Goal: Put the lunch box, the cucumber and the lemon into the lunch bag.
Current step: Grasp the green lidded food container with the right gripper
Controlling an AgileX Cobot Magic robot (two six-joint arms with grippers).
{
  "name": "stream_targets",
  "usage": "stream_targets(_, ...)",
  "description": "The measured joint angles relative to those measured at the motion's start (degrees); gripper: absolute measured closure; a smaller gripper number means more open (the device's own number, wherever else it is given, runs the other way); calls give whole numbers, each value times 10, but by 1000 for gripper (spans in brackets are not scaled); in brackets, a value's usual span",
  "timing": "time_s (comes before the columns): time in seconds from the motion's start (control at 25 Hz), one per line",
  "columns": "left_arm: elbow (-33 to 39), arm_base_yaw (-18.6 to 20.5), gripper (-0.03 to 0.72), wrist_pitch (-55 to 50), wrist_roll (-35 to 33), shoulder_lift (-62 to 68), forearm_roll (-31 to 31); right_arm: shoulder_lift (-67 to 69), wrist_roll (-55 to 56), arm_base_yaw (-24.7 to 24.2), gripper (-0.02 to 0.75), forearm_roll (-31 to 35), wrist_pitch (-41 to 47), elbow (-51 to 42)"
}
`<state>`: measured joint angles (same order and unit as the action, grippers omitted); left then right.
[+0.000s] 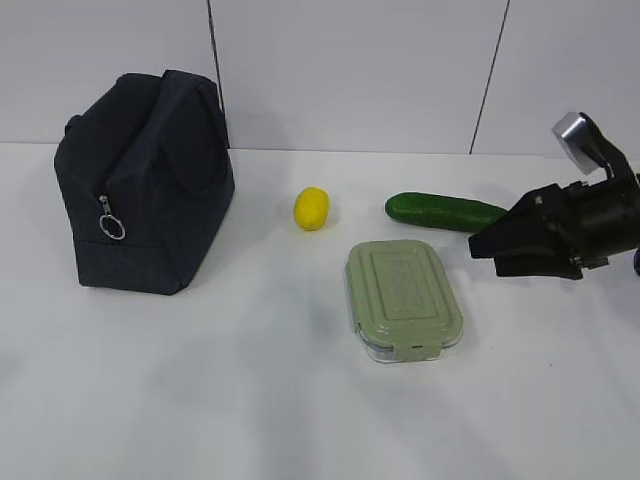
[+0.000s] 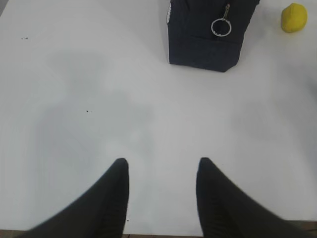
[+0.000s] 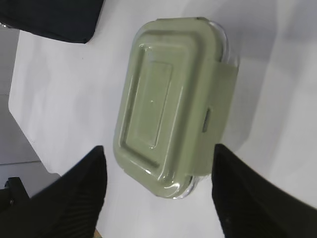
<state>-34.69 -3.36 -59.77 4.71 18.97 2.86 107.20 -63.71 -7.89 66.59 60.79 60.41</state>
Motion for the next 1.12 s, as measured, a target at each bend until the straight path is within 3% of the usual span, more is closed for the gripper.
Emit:
stream_targets(0.24, 0, 0, 369, -3, 0, 2, 4, 58, -6, 0, 135, 35, 0, 7)
stream_targets(0.6, 0, 0, 368, -32, 0, 2, 4, 150, 11, 0, 126, 65, 50, 84)
stream_targets(0.84, 0, 0, 368, -38, 0, 2, 6, 196, 46, 0, 134, 14, 57, 160)
stream_targets(1.12, 0, 0, 368, -38, 0, 2, 10, 199, 69, 0, 143, -8, 59, 168)
